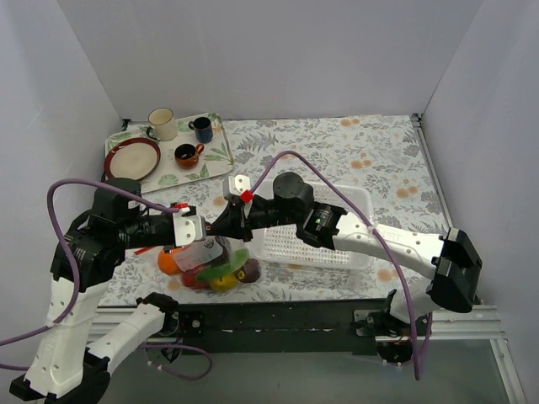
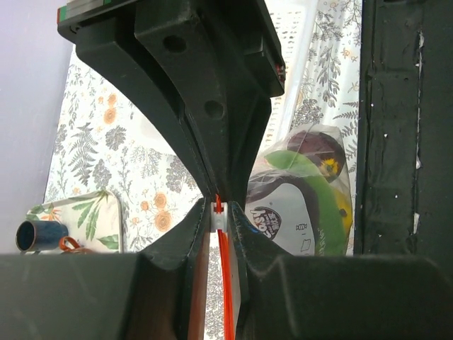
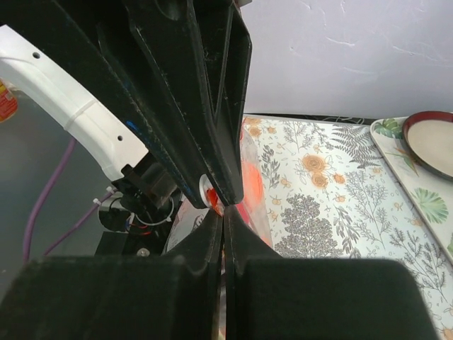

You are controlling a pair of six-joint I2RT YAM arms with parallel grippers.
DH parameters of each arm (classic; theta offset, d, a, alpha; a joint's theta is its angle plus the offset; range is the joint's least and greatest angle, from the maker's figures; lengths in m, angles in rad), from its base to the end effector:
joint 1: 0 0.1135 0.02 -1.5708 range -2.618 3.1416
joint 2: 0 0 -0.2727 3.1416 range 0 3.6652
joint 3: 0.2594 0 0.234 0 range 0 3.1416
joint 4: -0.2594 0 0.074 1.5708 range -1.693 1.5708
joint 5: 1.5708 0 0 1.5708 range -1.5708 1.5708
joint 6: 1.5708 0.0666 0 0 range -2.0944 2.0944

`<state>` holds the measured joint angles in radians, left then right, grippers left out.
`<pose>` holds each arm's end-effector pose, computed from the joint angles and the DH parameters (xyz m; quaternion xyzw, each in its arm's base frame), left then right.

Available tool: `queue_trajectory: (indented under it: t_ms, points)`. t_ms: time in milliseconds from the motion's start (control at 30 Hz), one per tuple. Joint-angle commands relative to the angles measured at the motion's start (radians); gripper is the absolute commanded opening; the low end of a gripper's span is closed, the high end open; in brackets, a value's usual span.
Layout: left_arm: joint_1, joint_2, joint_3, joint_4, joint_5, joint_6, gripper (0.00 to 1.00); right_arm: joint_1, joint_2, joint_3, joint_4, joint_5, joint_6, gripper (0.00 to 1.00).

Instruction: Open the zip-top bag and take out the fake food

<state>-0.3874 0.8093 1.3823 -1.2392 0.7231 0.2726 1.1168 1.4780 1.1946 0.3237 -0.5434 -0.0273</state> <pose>0.0637 -0.0736 0.4073 0.4189 0.7458 -0.3411 0.3899 0.1267 0.3382 0.3847 -0.5240 0.4563 0.5190 0.4979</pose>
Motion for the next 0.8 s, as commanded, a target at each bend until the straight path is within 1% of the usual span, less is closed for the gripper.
queue_trajectory:
  t_ms: [0,167,467,633,767]
  points:
    - [-0.002,-0.018,0.003,0.011,0.036,0.007,0.0,-0.003,-0.057,0.022,0.0,0.069,-0.016,0.01]
    - [-0.001,-0.035,-0.026,0.014,0.022,0.028,0.0,-0.003,-0.139,-0.05,0.051,0.117,-0.02,0.01]
    - [-0.001,-0.053,-0.075,0.007,-0.024,0.054,0.0,-0.006,-0.249,-0.098,0.046,0.194,-0.057,0.01]
    - [-0.001,-0.074,-0.147,0.007,-0.096,0.103,0.0,-0.008,-0.364,-0.162,0.018,0.272,-0.082,0.01]
    - [-0.001,-0.094,-0.235,0.03,-0.204,0.135,0.0,-0.008,-0.496,-0.254,0.021,0.371,-0.095,0.01]
